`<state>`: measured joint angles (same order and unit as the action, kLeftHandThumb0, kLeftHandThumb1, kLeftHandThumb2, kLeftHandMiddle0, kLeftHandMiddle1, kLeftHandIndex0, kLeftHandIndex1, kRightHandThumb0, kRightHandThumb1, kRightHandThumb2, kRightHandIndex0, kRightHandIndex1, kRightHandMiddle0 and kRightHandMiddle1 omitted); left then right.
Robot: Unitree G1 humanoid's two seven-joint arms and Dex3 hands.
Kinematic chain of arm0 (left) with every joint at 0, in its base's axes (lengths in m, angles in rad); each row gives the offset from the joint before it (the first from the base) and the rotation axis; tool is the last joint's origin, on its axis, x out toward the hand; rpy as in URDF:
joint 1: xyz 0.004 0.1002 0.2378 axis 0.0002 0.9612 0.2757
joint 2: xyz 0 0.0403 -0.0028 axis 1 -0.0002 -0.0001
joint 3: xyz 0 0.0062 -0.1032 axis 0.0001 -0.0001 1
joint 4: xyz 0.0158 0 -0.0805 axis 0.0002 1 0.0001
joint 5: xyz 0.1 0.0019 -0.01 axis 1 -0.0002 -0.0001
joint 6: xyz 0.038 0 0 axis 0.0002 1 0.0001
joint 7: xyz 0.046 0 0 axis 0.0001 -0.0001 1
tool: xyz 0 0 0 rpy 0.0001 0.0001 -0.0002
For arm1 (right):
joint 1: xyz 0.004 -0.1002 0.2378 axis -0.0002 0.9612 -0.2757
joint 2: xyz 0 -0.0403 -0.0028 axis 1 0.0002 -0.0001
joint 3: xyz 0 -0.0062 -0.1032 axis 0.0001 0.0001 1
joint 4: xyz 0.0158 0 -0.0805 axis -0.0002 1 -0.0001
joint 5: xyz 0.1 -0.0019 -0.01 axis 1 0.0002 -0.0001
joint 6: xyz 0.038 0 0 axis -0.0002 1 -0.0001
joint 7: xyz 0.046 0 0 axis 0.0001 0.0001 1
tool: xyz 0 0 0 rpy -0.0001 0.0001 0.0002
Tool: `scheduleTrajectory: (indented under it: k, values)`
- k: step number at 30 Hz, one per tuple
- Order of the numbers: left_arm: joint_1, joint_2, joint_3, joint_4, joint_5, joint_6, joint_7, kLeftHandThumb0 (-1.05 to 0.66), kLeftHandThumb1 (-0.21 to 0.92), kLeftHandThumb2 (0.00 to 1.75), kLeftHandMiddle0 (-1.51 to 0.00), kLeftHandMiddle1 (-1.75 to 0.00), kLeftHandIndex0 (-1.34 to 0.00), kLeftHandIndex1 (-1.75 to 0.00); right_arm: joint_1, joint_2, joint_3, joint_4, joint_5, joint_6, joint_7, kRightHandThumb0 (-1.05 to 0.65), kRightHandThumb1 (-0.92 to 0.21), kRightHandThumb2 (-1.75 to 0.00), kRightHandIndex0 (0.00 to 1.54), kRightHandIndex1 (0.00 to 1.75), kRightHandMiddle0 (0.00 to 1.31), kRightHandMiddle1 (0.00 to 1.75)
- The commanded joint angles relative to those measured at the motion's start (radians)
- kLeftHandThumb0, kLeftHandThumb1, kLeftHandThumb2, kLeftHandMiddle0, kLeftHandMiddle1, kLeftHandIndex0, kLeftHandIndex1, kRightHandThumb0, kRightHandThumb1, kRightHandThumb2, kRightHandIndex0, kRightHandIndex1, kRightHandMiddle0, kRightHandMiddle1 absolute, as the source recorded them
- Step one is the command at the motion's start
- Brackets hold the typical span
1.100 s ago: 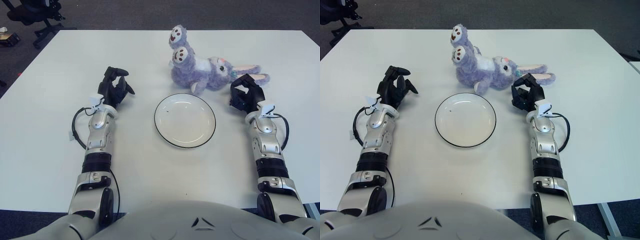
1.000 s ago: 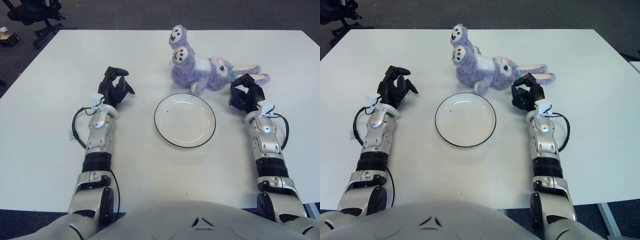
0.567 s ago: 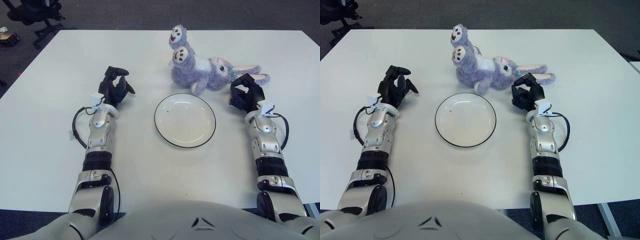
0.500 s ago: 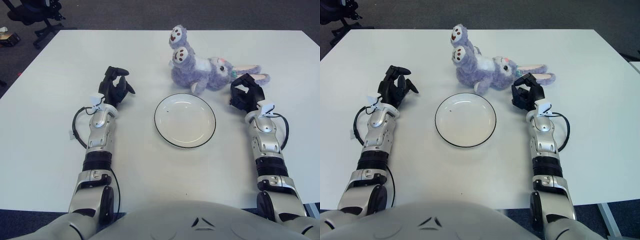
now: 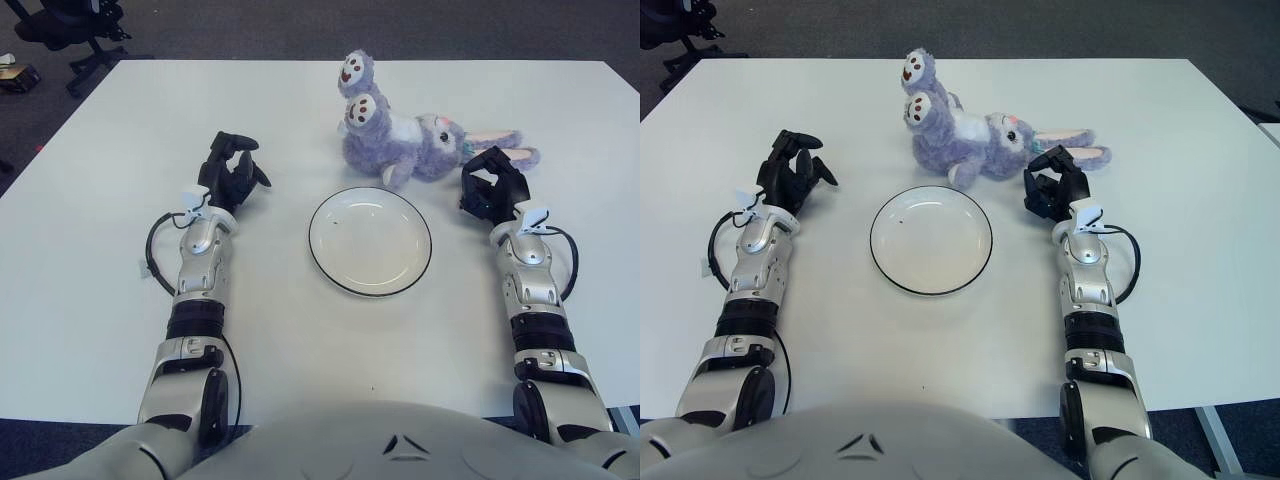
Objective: Put the doll into the plate.
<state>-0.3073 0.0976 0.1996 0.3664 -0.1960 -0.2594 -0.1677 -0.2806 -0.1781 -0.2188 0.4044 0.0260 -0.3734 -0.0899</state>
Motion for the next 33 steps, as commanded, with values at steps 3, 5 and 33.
scheduleTrajectory:
  k: [3, 5, 33]
  values:
    - [0.014, -0.006, 0.003, 0.018, -0.016, -0.008, -0.013, -0.35, 0.89, 0.51, -0.82, -1.75, -0.27, -1.7, -0.008, 0.059, -0.021, 0.067, -0.007, -0.122, -0.085, -0.38, -0.68, -0.83, 0.91, 1.75, 0.35, 1.75]
    - [0.015, -0.005, 0.002, 0.018, -0.017, -0.008, -0.013, -0.35, 0.89, 0.51, -0.82, -1.75, -0.27, -1.7, -0.012, 0.062, -0.021, 0.08, -0.01, -0.141, -0.096, -0.38, -0.69, -0.83, 0.91, 1.75, 0.34, 1.75]
    - [0.023, -0.006, -0.006, 0.013, -0.012, -0.005, -0.012, -0.35, 0.89, 0.5, -0.83, -1.75, -0.27, -1.7, -0.119, -0.013, -0.001, 0.488, -0.427, -0.747, -0.559, 0.0, -0.92, -0.33, 0.4, 1.54, 0.32, 1.4]
